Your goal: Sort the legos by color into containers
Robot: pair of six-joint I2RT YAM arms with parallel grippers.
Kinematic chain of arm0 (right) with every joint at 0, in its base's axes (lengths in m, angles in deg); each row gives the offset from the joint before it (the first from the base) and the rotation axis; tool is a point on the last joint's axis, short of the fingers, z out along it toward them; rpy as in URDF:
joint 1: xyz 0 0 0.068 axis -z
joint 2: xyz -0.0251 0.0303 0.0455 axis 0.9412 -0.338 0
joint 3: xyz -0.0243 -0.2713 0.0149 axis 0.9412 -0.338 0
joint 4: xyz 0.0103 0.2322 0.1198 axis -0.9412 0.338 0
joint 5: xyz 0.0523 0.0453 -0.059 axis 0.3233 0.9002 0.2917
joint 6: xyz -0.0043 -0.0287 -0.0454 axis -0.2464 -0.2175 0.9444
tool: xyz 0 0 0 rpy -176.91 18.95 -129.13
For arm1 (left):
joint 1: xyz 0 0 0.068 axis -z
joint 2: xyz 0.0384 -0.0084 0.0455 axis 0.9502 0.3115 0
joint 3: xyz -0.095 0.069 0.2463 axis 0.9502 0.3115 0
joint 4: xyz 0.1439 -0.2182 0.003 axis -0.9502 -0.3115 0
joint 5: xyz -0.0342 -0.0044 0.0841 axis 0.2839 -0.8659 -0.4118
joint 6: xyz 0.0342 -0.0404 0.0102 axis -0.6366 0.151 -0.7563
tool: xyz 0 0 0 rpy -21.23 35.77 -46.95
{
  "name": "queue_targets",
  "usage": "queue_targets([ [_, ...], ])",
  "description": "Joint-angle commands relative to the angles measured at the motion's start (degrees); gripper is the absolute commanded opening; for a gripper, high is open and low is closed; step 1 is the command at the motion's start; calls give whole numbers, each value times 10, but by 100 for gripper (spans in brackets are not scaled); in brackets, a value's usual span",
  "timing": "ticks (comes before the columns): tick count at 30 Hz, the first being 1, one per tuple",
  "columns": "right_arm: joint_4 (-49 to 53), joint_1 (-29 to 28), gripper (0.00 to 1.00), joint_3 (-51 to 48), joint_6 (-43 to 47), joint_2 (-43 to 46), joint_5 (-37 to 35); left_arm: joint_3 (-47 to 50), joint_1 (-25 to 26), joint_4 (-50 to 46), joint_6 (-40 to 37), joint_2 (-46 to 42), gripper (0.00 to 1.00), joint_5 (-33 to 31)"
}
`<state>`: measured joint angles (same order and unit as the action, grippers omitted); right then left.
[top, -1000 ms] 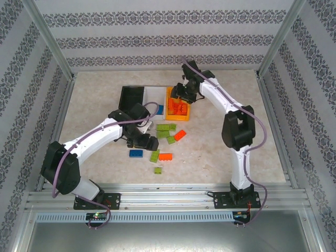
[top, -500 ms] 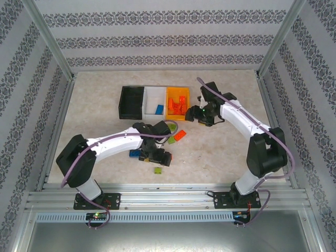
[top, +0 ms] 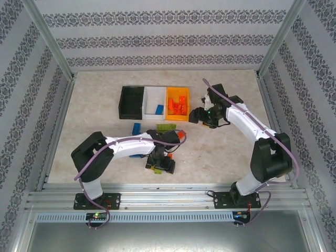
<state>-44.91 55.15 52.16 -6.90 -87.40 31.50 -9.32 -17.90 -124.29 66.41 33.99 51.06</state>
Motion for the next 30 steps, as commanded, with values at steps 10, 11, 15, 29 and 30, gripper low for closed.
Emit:
queue_targets([
  [10,-17,24,70,-33,18,6,31,5,5,-3,43,7,67,-12],
  [11,-18,24,70,-35,18,7,32,2,5,-11,42,8,67,-14],
  [15,-24,26,70,-46,16,12,33,0,5,-30,39,0,69,-23],
  [29,-50,26,69,-67,-3,3,46,4,8,-47,41,-18,58,-27],
  [30,-49,26,69,-66,-2,3,46,4,8,-44,42,-16,54,-25],
])
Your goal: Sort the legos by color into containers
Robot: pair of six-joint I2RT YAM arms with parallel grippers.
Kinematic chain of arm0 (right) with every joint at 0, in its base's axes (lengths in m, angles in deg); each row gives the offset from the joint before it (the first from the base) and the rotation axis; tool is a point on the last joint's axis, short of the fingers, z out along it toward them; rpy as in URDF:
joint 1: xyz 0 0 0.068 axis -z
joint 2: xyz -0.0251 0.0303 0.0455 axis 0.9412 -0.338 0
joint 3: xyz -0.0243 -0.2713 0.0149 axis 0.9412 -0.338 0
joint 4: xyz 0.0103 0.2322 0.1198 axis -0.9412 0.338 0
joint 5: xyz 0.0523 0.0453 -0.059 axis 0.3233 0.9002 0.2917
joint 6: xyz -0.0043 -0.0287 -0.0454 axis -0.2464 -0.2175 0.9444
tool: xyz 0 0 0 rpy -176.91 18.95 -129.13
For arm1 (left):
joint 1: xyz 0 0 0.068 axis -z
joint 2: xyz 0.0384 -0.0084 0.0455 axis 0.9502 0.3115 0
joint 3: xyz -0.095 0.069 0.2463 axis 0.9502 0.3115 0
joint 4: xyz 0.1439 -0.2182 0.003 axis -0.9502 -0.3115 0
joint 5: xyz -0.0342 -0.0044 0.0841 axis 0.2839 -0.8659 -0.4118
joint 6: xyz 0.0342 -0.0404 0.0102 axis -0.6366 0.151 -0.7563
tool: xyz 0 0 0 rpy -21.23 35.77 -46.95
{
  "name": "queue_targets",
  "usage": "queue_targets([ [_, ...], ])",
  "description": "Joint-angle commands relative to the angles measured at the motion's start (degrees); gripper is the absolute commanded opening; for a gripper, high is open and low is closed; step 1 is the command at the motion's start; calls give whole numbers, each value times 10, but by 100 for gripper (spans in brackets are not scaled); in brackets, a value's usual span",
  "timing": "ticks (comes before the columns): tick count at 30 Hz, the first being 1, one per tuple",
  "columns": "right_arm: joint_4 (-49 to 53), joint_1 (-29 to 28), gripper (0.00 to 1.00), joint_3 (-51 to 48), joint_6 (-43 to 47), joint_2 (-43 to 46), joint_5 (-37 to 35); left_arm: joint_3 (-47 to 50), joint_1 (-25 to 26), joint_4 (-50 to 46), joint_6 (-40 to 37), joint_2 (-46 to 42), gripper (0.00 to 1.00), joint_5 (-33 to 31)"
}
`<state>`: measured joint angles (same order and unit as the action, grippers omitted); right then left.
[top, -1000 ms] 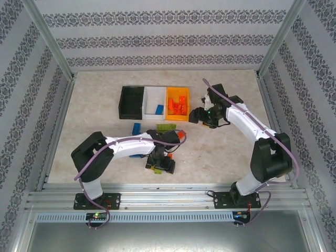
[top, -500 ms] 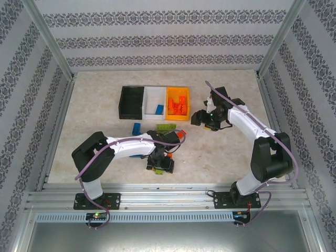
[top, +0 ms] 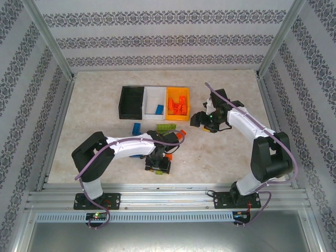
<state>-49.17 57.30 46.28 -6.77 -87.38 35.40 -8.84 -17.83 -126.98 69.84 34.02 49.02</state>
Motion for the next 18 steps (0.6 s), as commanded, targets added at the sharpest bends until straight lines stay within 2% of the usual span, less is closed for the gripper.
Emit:
queue_targets([
  [1,-5,5,69,-7,-2,3,6,-1,8,-15,8,-15,50,-2],
  [3,-2,6,69,-6,2,4,3,-3,8,-12,8,-12,45,1],
  [18,-23,22,69,-9,5,-5,10,-69,0,-86,-15,-37,36,-37],
])
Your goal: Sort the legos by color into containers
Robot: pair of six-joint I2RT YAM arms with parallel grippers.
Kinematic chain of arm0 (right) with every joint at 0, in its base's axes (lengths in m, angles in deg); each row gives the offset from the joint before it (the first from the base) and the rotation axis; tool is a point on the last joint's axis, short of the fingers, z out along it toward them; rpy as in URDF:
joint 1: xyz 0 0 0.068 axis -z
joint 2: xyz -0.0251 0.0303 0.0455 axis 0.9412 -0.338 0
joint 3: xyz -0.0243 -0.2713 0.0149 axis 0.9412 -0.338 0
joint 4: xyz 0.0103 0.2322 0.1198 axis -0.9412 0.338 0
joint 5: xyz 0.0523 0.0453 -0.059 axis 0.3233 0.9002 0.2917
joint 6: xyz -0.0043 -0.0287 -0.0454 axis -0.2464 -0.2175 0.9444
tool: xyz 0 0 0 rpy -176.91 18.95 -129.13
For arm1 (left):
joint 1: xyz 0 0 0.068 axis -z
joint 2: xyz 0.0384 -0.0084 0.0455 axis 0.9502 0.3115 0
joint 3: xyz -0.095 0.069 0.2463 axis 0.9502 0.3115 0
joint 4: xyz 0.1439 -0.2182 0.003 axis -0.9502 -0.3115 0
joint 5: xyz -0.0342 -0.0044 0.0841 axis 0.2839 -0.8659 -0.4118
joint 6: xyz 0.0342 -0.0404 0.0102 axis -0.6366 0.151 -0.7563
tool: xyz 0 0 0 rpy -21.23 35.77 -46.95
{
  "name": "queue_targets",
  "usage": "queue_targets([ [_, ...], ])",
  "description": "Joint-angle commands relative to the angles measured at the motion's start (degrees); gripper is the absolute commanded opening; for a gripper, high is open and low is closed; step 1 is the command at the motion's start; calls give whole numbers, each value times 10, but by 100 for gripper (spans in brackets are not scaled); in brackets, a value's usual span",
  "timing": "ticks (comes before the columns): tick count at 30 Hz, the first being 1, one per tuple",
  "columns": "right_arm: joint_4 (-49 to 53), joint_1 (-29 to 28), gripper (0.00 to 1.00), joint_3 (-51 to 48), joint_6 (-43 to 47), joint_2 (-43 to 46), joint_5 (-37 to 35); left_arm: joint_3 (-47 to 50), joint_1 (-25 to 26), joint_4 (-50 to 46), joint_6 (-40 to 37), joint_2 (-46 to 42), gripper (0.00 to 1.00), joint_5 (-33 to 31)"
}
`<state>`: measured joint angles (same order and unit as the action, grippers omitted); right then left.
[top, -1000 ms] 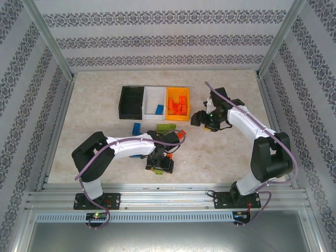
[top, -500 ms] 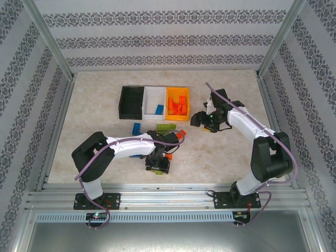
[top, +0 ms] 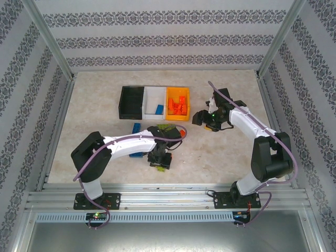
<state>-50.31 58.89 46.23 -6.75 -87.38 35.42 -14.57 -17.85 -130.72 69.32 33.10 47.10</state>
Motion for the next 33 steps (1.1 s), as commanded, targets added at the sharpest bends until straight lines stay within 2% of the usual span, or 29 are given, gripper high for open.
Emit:
queue_targets([
  [1,-13,6,69,-9,5,-8,10,-11,0,-51,-10,-32,35,-17],
  [4,-14,7,69,-8,5,-15,13,-11,-5,-64,-6,-53,33,-27],
  [7,-15,7,69,-6,0,-18,14,-26,-30,-72,-13,-71,33,-28],
  [13,-16,6,69,0,-10,-17,9,-140,-130,-114,-97,-57,33,-51],
  [17,-17,1,69,2,-27,-13,11,-252,-208,-136,-169,2,33,-60],
  [21,13,-12,69,28,-12,-30,4,-372,-261,-150,-215,82,33,-75],
  [30,35,-48,69,36,-39,-13,-22,-619,-314,-190,-272,266,33,-71],
  [33,48,-55,69,34,-39,-15,-31,-661,-331,-186,-263,306,33,-46],
])
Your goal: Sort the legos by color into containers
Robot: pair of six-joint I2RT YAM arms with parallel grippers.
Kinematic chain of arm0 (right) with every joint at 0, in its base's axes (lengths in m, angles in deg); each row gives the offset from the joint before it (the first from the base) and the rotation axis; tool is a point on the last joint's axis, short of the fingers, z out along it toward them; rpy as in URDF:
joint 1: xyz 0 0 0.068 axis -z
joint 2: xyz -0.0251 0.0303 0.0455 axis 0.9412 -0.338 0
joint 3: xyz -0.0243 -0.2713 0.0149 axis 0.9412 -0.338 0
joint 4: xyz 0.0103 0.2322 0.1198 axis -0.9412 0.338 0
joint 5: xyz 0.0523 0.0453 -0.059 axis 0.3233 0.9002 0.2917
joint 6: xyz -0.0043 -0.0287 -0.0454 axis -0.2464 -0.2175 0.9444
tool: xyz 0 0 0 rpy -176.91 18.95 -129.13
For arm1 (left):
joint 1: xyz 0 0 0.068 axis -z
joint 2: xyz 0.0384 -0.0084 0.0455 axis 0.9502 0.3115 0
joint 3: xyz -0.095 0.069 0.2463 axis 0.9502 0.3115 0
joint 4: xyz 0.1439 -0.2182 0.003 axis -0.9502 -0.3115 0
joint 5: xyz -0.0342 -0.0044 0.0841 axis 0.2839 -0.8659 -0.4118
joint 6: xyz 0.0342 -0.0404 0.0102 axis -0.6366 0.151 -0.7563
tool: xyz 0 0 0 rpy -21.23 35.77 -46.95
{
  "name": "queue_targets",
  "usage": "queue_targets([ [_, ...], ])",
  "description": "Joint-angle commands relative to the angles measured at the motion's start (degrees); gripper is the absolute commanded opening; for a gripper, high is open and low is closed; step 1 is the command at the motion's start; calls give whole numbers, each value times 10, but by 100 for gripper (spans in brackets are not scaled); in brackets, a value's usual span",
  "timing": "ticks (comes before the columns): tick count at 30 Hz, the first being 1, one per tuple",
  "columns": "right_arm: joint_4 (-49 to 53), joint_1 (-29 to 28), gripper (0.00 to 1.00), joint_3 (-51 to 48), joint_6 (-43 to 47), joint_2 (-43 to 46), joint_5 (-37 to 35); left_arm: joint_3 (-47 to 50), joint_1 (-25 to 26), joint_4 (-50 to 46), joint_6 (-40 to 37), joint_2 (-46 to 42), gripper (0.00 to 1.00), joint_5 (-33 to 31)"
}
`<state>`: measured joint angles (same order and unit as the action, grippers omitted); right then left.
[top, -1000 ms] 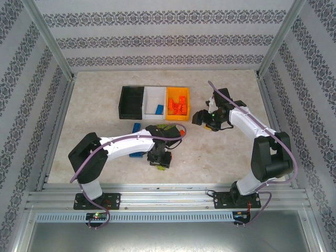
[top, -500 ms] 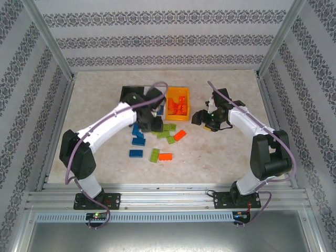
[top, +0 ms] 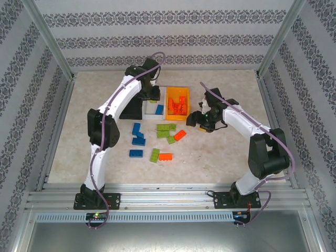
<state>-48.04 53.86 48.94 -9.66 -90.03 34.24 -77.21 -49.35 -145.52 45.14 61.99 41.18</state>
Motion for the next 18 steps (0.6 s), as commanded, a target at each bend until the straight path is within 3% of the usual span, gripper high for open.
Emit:
queue_targets([
  [1,28,-6,69,7,-10,11,-23,-38,-23,-33,-15,25,33,24],
  [6,39,-9,69,6,-13,15,-35,-54,-46,-26,-4,51,33,48],
  [18,32,-28,69,-8,-23,9,-33,-41,-108,-31,-7,27,33,22],
])
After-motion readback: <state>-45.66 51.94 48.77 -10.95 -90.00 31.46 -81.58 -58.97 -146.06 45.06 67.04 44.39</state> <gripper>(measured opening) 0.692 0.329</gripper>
